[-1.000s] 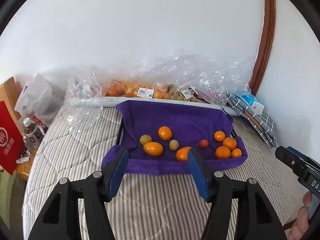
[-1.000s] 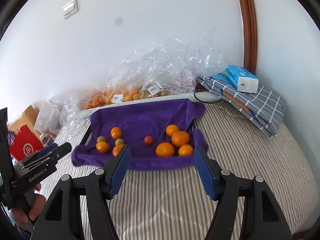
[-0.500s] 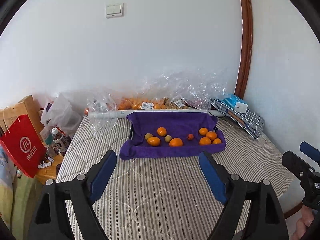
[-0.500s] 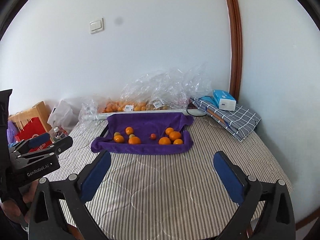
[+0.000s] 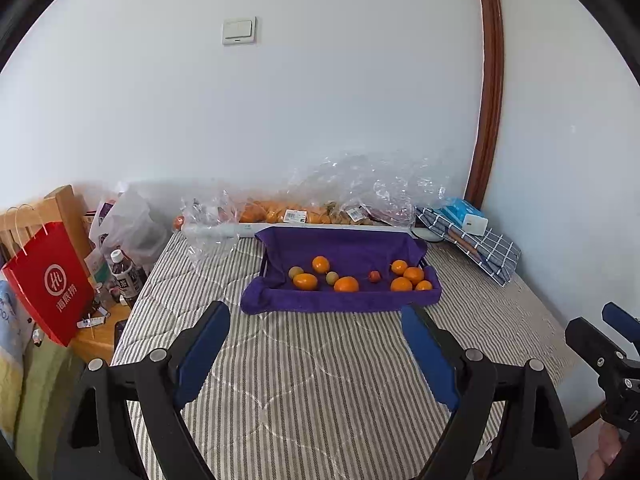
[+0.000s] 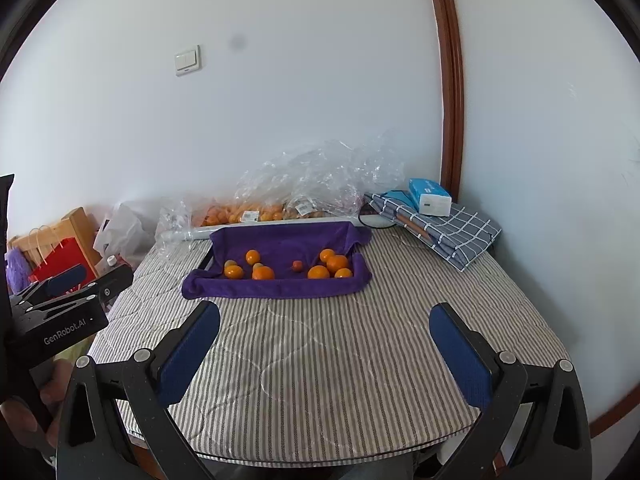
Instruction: Organize fruits
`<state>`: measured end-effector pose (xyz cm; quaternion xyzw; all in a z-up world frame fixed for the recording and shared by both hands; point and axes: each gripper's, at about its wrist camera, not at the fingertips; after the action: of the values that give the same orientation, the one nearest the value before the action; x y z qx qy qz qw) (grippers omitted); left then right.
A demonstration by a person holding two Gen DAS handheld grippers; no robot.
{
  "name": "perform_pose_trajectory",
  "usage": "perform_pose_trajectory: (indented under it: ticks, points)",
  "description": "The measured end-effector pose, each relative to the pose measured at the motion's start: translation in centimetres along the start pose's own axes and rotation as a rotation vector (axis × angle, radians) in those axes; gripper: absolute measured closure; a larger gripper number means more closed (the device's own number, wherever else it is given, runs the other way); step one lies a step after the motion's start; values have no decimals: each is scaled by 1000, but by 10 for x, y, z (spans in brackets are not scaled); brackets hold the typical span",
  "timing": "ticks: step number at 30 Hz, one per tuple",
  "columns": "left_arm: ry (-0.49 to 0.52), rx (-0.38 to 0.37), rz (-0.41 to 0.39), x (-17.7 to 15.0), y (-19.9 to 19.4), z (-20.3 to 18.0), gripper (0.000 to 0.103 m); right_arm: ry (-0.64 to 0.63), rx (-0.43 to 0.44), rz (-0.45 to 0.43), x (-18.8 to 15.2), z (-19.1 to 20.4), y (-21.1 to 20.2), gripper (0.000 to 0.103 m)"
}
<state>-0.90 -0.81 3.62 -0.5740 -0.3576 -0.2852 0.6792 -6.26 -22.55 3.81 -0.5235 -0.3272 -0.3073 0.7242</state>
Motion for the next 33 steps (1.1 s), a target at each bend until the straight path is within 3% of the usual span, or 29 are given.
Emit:
perform_pose_trajectory:
  ticks: [33]
  points:
    - [9,17,-1,1,0,1,15,13,-4,1,1,0,7,0]
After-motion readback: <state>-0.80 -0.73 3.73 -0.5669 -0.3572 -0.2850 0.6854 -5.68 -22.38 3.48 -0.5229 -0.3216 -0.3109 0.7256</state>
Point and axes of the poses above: each gripper's, at about its wrist camera, not at the fingertips, and y roughly the way its jaws point, z to its left, x to its top, and after that the axes turned 13 degrees about x, right-handed
